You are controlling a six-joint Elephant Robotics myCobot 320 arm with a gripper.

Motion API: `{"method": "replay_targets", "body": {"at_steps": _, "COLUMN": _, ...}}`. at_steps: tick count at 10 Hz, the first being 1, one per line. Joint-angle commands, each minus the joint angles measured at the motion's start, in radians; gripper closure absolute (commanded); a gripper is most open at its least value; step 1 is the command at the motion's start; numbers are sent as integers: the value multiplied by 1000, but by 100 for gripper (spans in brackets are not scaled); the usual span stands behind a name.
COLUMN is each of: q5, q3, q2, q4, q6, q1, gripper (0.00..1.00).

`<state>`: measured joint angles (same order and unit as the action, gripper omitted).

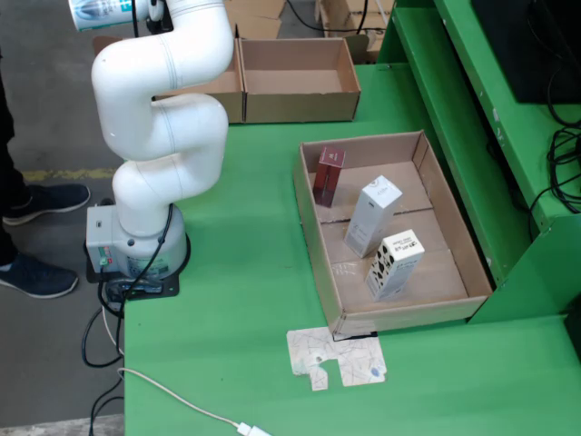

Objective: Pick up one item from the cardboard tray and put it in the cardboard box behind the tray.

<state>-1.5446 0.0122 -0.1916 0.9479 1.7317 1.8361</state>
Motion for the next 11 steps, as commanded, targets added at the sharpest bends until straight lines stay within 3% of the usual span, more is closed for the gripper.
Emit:
{"method": "replay_targets", "body": {"at_steps": 1, "q5": 9, "q3": -12, "q2": 4, "q4": -66, "q6": -137, "q1": -114, "gripper": 100}}
{"method": "replay_targets", "body": {"at_steps": 2, "q5": 75, "q3": -12, "q2": 20, "q4": -114, "q6": -180, "q1": -119, "gripper": 100}}
{"method": "replay_targets", "body": {"at_steps": 6, "q5": 123, "q3": -12, "q2": 30, "q4": -161, "q6": -225, "q1": -104, "gripper": 100}}
{"method": "replay_targets", "body": {"at_steps": 7, "q5": 53, "q3": -12, "q2": 28, "q4": -202, "q6": -260, "q1": -134, "gripper": 100}}
{"method": "replay_targets", "body": {"at_steps": 9, "q5": 53, "q3": -12, "q2": 28, "q4": -202, "q6": -260, "q1": -134, "gripper": 100}}
{"method": "replay_targets", "body": {"at_steps": 11, "q5": -39, "q3": -12, "q2": 28, "q4": -240, "q6": -292, "q1": -147, "gripper": 100}}
